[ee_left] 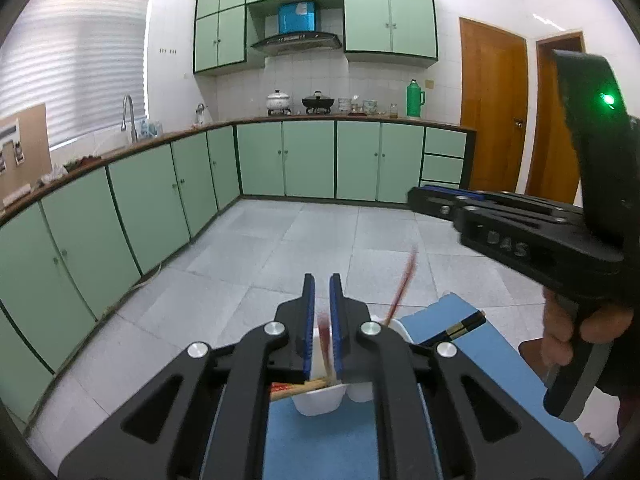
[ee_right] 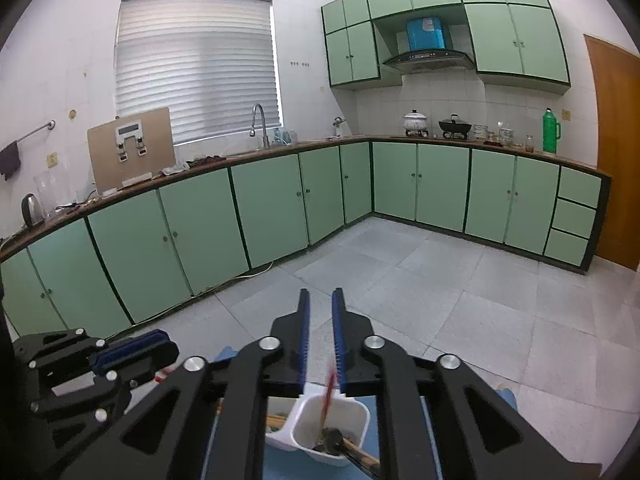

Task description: Organize utensils

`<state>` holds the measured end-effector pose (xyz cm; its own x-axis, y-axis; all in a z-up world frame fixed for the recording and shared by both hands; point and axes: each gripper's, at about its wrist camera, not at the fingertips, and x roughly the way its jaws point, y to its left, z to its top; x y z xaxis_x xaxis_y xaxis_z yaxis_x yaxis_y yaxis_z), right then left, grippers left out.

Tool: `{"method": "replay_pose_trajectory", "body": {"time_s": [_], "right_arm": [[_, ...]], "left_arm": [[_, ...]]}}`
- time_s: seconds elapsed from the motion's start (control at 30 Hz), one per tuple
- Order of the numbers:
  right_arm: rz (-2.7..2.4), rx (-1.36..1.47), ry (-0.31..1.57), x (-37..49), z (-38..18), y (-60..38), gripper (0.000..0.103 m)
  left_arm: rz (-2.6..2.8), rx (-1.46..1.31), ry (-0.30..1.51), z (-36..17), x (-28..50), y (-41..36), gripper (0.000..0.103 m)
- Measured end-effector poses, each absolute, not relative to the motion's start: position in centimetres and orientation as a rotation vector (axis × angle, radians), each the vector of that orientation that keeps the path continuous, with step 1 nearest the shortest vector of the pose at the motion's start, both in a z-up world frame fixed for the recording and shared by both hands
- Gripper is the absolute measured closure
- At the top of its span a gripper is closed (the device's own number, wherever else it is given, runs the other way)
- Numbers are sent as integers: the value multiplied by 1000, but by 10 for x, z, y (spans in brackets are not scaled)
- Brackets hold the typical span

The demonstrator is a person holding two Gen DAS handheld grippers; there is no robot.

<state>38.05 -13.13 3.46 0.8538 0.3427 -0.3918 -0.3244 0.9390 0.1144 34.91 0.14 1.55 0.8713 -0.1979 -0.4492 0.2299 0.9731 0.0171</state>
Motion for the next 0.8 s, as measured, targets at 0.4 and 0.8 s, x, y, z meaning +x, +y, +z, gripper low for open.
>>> {"method": "replay_pose_trajectory", "body": {"time_s": [0.4, 0.8], "right_arm": [[254, 110, 369, 333, 48, -184, 53], [166, 108, 373, 243, 22, -205, 9]], "left_arm": [[-184, 44, 384, 27, 299, 5, 46], [-160, -8, 359, 21, 216, 8, 14]]}}
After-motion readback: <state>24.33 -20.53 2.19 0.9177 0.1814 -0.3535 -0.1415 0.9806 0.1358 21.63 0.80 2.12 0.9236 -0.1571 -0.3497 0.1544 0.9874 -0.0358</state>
